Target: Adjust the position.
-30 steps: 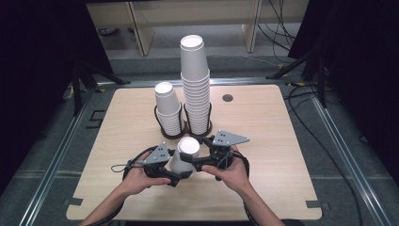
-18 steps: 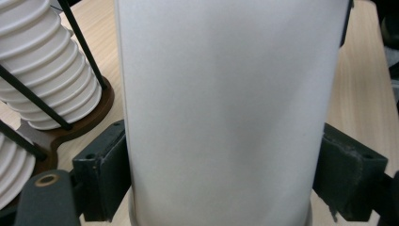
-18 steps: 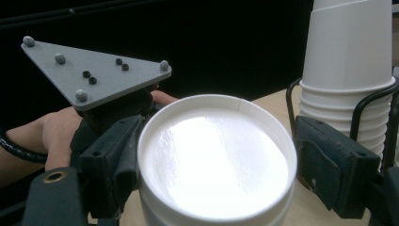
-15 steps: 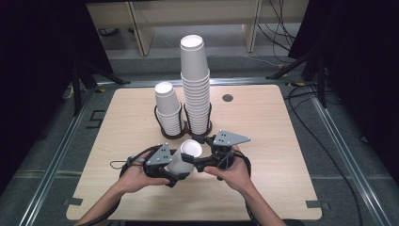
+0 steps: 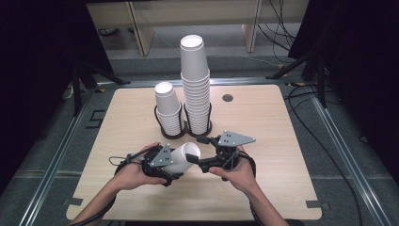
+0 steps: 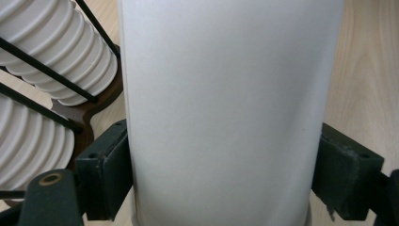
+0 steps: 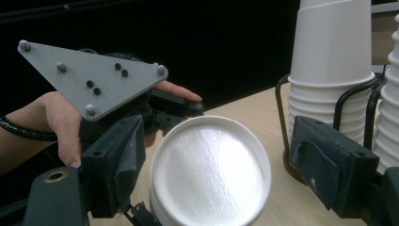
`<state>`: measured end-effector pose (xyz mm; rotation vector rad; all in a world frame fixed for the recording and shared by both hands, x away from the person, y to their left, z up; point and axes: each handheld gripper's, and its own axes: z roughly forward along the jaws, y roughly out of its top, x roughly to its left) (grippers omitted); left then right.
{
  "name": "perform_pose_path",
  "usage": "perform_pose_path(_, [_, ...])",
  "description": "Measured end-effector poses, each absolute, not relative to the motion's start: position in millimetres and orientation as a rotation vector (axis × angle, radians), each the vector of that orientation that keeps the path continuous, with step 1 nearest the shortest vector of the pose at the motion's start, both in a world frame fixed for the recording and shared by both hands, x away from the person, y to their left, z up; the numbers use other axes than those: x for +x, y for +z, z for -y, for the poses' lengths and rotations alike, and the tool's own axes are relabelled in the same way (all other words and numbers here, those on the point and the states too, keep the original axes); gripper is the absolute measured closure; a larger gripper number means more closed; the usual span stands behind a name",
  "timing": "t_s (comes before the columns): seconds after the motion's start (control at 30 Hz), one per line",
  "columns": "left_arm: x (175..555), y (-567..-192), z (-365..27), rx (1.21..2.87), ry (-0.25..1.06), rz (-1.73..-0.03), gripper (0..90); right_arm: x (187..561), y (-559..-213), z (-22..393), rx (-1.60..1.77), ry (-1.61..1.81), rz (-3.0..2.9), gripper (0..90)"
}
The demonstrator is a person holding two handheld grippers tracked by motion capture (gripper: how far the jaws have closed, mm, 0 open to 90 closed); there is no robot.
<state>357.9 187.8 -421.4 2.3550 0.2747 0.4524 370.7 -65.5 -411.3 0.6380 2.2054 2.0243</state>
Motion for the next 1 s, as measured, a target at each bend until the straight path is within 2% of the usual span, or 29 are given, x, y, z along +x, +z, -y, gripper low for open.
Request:
perform_pose_path(0.3, [361.1, -418.3, -191.8, 2.468, 0.450, -0.207, 17.9, 367.9, -415.4, 72.5, 0.661, 1.999, -2.228, 20.3])
perform_pose_path(0.63, [363.6, -414.4, -194.0, 2.507, 0.465, -0.198, 18.1, 363.9, -420.6, 74.3, 0.685, 2.015, -2.232, 21.4])
perform_pose_path(1.0, [365.2, -408.1, -193.9, 2.602, 0.484, -0.115, 18.4, 365.2, -424.0, 74.6, 0.582, 1.950, -2.261, 23.8])
